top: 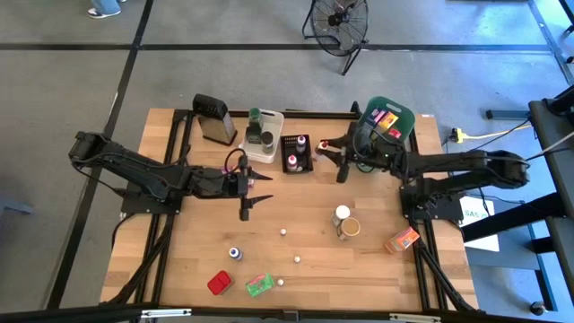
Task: Pick & Place Kitchen Items
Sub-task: Put the large red food coloring bottle into the black bin
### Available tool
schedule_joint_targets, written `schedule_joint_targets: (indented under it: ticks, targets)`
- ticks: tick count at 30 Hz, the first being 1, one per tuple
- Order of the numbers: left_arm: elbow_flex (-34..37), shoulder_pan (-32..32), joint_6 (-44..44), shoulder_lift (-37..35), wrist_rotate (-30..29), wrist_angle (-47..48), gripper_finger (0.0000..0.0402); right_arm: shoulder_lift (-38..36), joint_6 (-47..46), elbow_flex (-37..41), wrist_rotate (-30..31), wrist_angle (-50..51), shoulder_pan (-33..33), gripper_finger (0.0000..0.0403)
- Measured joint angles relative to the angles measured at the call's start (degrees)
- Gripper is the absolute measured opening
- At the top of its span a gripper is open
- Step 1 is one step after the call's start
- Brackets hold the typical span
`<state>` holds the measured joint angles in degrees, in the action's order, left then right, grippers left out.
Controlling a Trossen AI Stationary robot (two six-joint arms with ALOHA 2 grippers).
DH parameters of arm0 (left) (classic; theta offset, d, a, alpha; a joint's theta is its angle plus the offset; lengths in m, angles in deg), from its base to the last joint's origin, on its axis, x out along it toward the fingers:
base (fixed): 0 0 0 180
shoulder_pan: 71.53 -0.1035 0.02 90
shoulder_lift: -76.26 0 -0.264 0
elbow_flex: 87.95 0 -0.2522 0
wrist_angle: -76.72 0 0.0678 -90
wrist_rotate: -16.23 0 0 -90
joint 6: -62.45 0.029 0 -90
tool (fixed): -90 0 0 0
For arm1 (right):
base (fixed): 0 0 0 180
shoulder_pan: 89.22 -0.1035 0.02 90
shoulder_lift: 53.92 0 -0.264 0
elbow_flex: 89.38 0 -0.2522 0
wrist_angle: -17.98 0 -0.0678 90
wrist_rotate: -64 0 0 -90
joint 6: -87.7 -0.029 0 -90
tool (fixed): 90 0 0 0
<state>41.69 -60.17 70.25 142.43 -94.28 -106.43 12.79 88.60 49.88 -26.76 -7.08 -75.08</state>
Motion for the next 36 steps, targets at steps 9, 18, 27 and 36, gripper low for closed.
schedule_joint_targets:
  ticks: [9, 18, 27, 36]
  targets:
    - [0.0, 0.0, -2.8, 0.0, 0.0, 0.0, 0.0224, 13.5, -0.4, 0.0, -3.2, -14.0, 4.5, 0.0118]
    - [0.0, 0.4, -2.7, 0.0, 0.0, 0.5, 0.0224, 24.2, -1.9, -2.0, -4.6, -19.2, 7.9, 0.0118]
    - [0.0, 0.4, -2.7, 0.0, 0.0, 0.5, 0.0224, 31.5, -2.0, -4.1, -5.5, -20.6, 8.0, 0.0118]
    - [0.0, 0.3, -2.6, 0.0, 0.0, 0.4, 0.0224, 33.9, -1.7, -4.1, -2.8, -21.2, 8.2, 0.0118]
